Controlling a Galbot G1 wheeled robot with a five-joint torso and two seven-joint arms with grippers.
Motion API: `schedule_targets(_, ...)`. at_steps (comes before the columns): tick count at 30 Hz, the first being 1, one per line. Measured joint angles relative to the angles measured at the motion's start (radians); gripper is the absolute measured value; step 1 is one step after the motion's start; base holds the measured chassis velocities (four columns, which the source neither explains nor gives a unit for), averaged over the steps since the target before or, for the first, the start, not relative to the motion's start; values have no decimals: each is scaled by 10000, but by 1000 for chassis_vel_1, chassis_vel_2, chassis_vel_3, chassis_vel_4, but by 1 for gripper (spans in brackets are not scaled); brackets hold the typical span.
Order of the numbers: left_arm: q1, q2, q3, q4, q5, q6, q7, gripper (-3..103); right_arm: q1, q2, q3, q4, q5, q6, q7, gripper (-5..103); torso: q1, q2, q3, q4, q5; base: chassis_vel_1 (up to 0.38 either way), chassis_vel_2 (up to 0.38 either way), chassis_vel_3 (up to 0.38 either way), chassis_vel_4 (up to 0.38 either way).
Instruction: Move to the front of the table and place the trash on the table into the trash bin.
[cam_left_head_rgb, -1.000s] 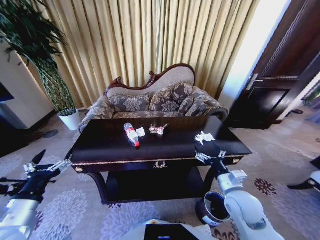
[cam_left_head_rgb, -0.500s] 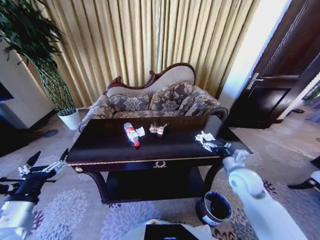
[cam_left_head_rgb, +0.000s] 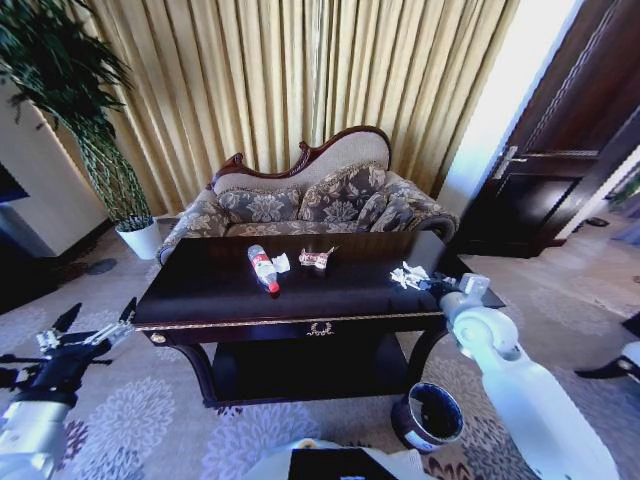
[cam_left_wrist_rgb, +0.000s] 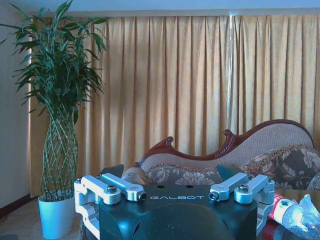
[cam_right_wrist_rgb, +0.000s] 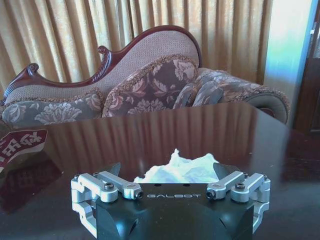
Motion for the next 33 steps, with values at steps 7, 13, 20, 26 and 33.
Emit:
schedule_targets(7, -12, 2, -7, -93, -3, 13, 8, 100, 486, 116, -419, -509, -203, 30, -29, 100, 0, 1, 0, 0, 1, 0, 0, 0, 0)
schedule_targets(13, -27, -9, -8, -106, -3, 15, 8, 100, 767, 132, -703, -956, -630, 96, -2, 100, 0, 1, 0, 1, 0, 0, 0, 0, 0)
schedule_targets(20, -54, -2, -17, -159, -26, 16, 9, 100, 1015, 213, -954, -1332, -766, 122, -2, 100, -1, 1, 0, 0, 0, 0, 0, 0, 0)
schedule_targets(26, -59, 5, -15, -159, -40, 16, 19, 100, 1178, 338, -1139, -1573, -995, 135, 9, 102, -1, 1, -1, 0, 0, 0, 0, 0, 0)
schedule_targets(33, -80, 70, -42, -159, -100, 16, 19, 100, 1272, 458, -1253, -1810, -1339, 309, 63, 72, -1, 1, -1, 0, 0, 0, 0, 0, 0)
